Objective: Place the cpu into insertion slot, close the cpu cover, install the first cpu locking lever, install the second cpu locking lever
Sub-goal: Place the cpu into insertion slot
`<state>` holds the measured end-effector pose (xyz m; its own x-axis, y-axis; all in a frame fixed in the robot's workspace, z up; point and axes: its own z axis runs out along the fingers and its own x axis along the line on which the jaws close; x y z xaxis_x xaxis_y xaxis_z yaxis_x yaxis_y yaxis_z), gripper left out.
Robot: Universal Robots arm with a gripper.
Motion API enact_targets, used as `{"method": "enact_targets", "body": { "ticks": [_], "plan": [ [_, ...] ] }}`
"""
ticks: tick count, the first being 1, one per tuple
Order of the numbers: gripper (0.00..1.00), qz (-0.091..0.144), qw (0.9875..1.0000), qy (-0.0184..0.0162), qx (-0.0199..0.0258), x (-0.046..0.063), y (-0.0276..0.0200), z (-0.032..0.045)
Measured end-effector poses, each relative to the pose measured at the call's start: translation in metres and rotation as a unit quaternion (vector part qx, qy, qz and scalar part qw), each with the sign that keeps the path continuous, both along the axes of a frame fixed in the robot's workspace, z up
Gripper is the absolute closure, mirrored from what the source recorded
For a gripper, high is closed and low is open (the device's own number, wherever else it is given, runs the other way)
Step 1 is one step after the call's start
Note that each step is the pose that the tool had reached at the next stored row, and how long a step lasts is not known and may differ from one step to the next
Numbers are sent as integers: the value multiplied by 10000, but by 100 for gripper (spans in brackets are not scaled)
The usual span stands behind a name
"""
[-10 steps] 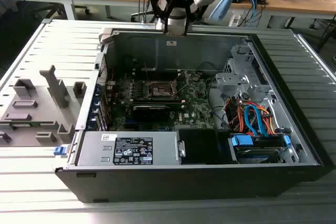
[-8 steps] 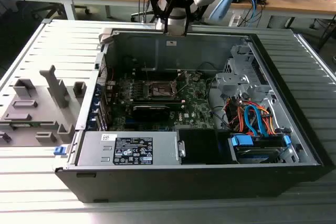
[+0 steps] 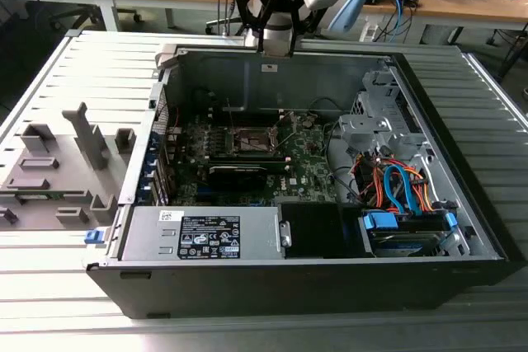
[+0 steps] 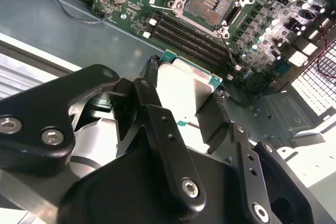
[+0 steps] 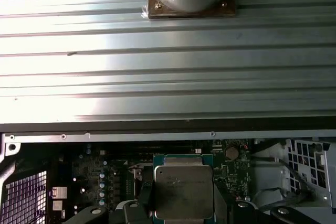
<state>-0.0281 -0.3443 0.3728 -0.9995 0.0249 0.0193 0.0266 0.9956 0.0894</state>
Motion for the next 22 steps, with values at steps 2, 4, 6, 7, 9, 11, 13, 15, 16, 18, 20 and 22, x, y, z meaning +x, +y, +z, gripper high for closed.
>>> {"method": "enact_targets", "body": {
  "ticks": [2,4,6,7,9,11,13,15,16,18,20,22],
  "plan": [
    [46,1,10000,0,-1,-3,-16,-1],
    [46,1,10000,0,0,-5,-29,-1],
    [46,0,10000,0,0,-6,-35,-2],
    [46,1,10000,0,-1,-6,-38,-2],
    [46,1,10000,0,-1,-7,-46,-10],
    [46,1,10000,0,0,-10,-53,-19],
    [46,1,10000,0,0,-13,-55,-21],
    [46,1,10000,0,0,-15,-56,-21],
    [46,0,10000,0,0,-17,-57,-21],
    [46,1,10000,0,0,-20,-60,-21],
    [46,1,10000,0,-1,-21,-61,-21],
    [46,1,10000,0,0,-23,-64,-21]
  ]
}}
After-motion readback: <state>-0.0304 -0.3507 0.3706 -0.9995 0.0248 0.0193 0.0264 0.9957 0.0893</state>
